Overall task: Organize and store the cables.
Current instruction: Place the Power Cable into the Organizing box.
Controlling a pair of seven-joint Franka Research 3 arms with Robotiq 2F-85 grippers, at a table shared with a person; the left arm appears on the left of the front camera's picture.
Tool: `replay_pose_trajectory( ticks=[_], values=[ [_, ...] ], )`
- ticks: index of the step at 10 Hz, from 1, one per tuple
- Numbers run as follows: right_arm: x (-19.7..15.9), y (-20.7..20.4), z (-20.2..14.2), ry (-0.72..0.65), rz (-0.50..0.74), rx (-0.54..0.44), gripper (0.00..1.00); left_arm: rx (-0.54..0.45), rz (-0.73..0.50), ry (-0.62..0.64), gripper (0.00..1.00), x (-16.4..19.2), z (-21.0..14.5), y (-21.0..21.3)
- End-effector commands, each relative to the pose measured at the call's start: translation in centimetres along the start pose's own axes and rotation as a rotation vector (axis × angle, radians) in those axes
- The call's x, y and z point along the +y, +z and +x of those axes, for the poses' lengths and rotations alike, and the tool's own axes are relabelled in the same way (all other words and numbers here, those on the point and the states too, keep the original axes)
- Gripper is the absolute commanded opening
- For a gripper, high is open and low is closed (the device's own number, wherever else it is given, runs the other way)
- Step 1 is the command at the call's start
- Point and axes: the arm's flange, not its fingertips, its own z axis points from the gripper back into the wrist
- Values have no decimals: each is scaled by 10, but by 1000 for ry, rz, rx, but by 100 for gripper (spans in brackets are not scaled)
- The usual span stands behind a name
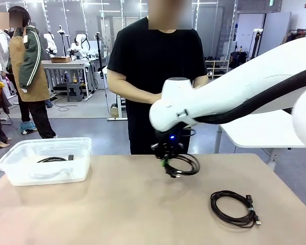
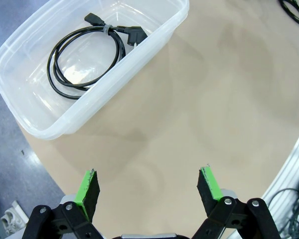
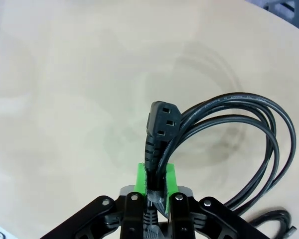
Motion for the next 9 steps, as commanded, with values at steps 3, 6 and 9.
replay_pose_trajectory(
  ticks=[3,6,9],
  values=[
    [103,-57,30,29,-1,17,18,-8,-6,4,100,-1,0,1],
    [138,-70,28,23,51,26,18,-8,-6,4,100,-1,0,1],
    [147,-74,21,44,53,55,18,-8,-6,4,100,-1,0,1]
  ],
)
